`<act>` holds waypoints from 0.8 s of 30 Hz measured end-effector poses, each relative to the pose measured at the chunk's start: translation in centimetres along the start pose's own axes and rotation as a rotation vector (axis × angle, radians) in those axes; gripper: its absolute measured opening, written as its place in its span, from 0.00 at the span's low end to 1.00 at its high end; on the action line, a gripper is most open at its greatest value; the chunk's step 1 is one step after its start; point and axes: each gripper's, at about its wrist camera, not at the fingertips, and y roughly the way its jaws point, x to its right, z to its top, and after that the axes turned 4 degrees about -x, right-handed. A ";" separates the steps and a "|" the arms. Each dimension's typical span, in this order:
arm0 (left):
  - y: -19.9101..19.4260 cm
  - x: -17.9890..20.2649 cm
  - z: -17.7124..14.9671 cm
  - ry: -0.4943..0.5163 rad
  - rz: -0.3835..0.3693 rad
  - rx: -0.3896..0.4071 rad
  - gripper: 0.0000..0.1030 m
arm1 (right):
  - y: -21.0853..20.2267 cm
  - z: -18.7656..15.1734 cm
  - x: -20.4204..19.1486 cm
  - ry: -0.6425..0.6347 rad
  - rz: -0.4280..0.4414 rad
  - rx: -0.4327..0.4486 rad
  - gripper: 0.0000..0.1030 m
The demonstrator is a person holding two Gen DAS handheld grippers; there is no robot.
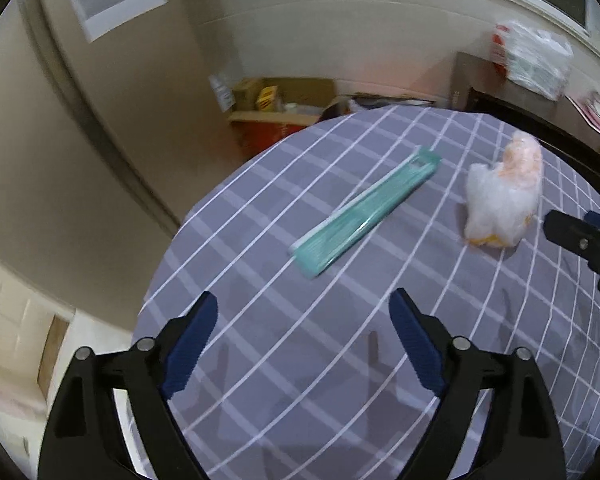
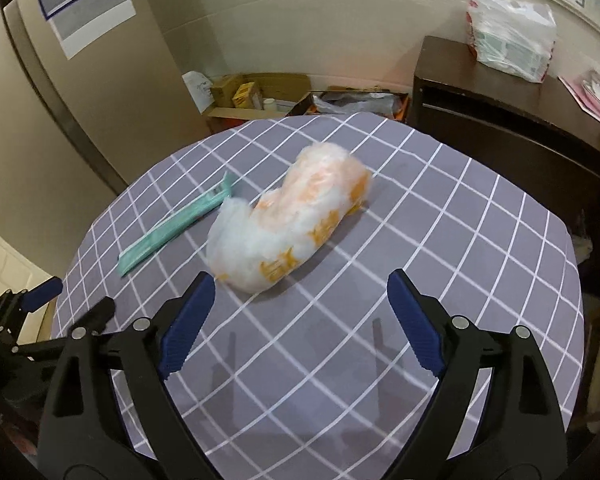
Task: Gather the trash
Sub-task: 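Grasp the teal toothbrush box with the left gripper while the right grasps the white-orange bag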
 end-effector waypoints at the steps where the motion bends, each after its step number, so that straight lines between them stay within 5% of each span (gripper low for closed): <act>1: 0.3 0.4 0.6 0.012 -0.007 0.015 0.87 | 0.2 0.4 0.2 0.006 -0.006 0.002 0.88; 12: 6.0 2.6 5.2 0.076 -0.086 0.044 0.84 | 4.3 3.8 0.2 0.013 -0.045 -0.047 0.88; 15: 6.5 2.1 5.5 0.088 -0.201 0.037 0.58 | 5.6 3.8 0.6 0.008 -0.050 -0.063 0.88; 19: 6.2 1.4 5.3 0.086 -0.202 0.046 0.27 | 6.4 3.6 0.9 0.023 -0.037 -0.067 0.89; 22: 5.9 1.1 4.9 0.065 -0.190 0.042 0.24 | 6.3 3.4 0.4 -0.014 -0.058 -0.059 0.86; 24: 5.9 0.7 4.8 0.040 -0.195 0.029 0.24 | 6.1 3.3 0.1 -0.021 -0.025 -0.062 0.67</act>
